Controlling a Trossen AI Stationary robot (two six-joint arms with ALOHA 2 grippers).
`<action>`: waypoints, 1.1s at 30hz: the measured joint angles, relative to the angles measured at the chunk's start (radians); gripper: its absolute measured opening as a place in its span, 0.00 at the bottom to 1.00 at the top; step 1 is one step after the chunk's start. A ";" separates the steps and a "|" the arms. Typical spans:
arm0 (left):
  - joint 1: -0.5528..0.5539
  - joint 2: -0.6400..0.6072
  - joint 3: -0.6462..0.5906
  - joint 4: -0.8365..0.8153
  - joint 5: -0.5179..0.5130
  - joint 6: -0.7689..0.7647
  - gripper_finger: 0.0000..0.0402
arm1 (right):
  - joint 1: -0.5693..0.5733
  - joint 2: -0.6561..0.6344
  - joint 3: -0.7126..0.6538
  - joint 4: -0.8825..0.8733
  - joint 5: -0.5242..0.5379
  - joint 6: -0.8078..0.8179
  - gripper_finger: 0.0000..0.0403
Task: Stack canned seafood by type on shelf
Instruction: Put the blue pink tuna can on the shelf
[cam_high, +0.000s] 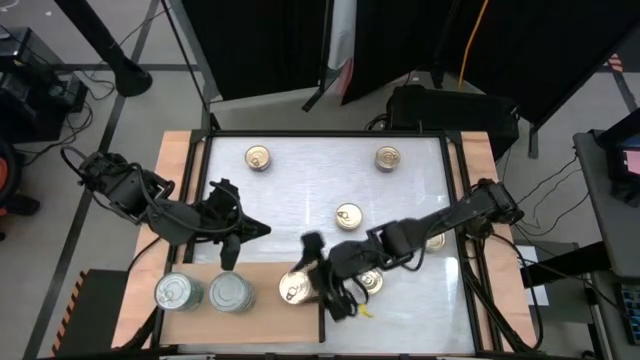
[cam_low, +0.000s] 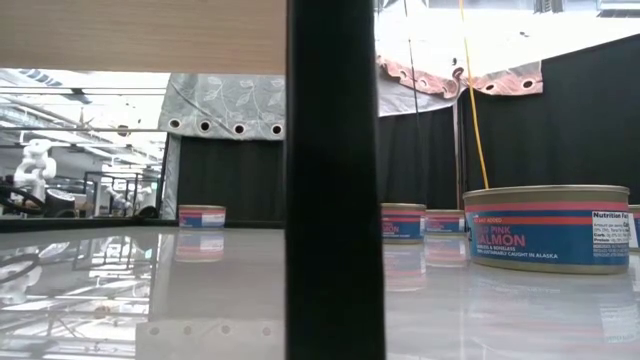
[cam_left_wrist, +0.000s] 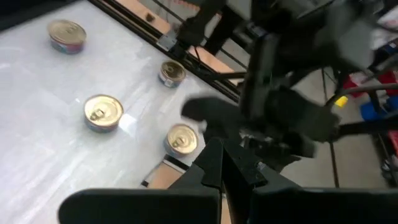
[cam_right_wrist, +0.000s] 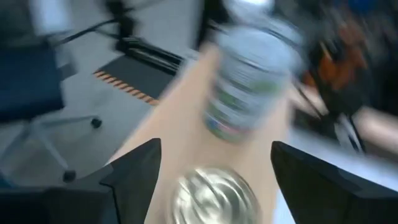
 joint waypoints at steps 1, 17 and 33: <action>0.000 0.001 0.000 0.000 -0.014 -0.001 0.01 | -0.010 -0.003 0.029 -0.068 0.029 0.087 0.72; 0.000 0.023 -0.001 -0.010 -0.114 -0.053 0.01 | -0.116 0.027 -0.002 -0.213 -0.082 0.538 0.19; 0.022 0.030 -0.001 0.004 -0.169 -0.053 0.01 | -0.106 0.082 -0.002 -0.218 -0.197 0.576 0.01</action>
